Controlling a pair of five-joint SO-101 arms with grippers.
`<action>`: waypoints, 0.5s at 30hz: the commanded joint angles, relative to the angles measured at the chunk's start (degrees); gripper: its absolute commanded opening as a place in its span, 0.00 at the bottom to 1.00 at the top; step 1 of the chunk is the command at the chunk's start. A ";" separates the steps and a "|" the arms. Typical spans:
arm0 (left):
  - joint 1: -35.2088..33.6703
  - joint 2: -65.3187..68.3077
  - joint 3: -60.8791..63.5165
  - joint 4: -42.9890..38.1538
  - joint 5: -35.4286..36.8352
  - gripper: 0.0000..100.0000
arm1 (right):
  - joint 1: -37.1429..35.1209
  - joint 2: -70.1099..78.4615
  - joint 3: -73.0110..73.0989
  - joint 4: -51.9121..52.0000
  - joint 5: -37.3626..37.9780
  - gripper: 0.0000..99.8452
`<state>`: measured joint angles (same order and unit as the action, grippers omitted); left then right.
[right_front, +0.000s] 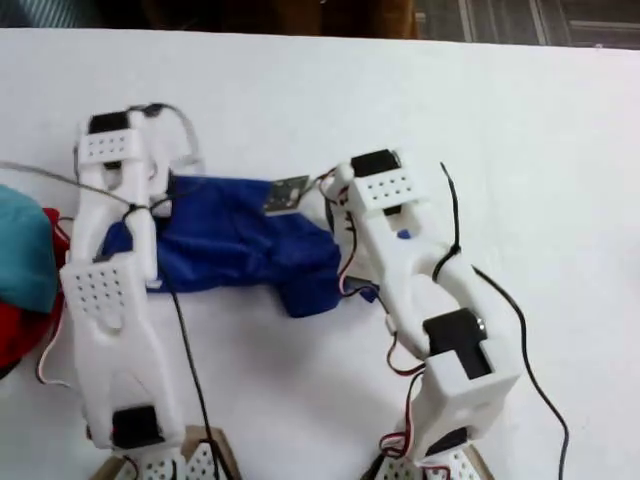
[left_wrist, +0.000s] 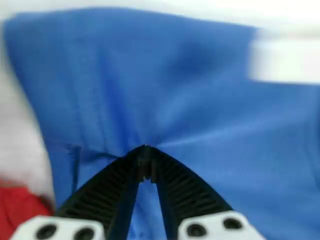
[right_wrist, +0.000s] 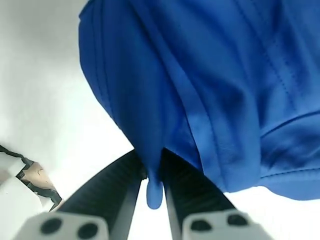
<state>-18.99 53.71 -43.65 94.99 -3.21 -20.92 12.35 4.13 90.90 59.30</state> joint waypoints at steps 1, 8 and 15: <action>-3.52 3.43 -5.76 1.49 0.26 0.02 | -0.04 -3.65 -2.11 -0.40 0.18 0.02; -2.46 10.29 -18.15 7.30 0.26 0.02 | -0.04 -3.65 -2.29 -2.86 0.18 0.02; -2.46 11.08 -20.09 7.30 0.26 0.02 | -0.04 -3.30 -6.24 -2.51 0.18 0.02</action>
<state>-20.04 64.53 -62.37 101.76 -2.95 -20.92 12.00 1.32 88.62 59.30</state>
